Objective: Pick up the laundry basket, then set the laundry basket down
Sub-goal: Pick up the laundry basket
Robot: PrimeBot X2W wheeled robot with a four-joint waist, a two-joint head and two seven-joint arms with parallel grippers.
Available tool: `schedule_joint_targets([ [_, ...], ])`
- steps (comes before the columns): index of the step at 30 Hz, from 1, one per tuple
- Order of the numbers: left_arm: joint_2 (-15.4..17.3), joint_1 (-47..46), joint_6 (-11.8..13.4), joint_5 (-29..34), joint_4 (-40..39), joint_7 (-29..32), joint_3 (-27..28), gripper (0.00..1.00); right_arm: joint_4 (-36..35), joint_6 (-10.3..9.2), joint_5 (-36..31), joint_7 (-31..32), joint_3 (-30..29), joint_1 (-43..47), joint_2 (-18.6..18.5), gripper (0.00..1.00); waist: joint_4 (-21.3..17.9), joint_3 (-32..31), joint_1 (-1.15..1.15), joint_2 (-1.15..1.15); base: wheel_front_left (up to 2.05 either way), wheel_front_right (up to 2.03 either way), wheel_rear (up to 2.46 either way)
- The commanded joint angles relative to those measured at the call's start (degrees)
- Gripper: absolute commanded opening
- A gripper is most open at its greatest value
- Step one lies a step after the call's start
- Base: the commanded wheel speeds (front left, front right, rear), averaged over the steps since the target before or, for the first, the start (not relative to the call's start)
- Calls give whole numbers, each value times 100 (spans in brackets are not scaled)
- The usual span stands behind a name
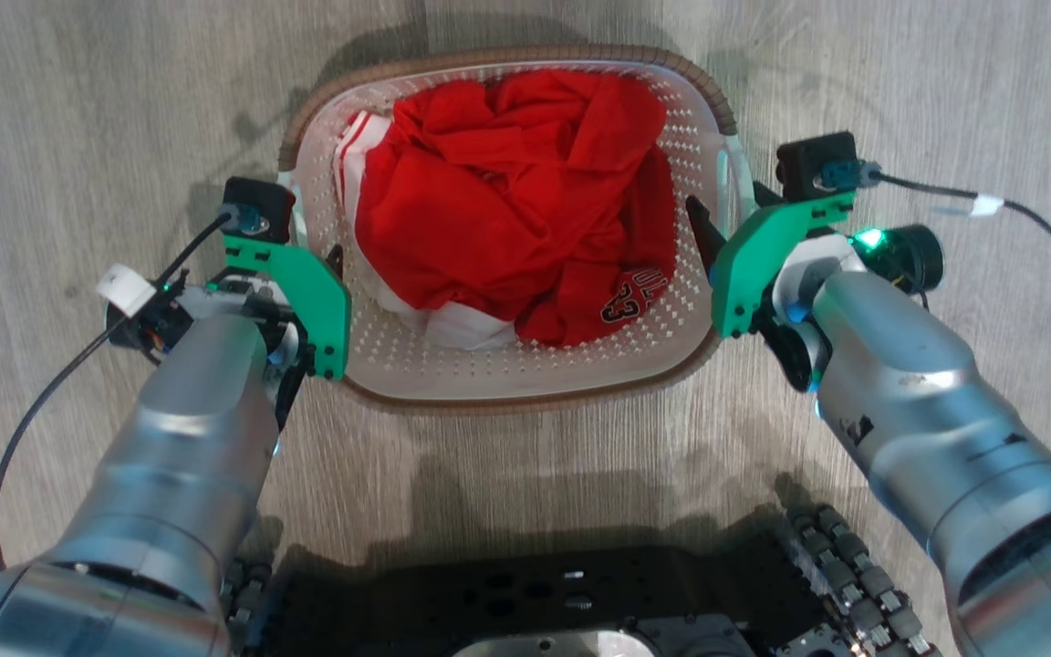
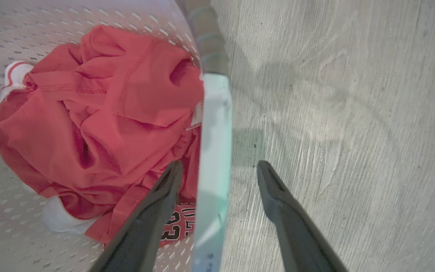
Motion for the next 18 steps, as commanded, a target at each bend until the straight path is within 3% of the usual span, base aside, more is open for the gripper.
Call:
schedule_joint_targets([
  [1, 154, 38, 49, -9, -11, 5, 50, 100, -1, 14, 101, -1, 156, 140, 72, 100, 1, 91, -1, 0, 0, 0, 0],
  [18, 137, -125, 26, -307, -5, 128, 64, 100, 245, 14, 651, 15, 798, -90, 72, 100, 42, 300, -1, 0, 0, 0, 0],
])
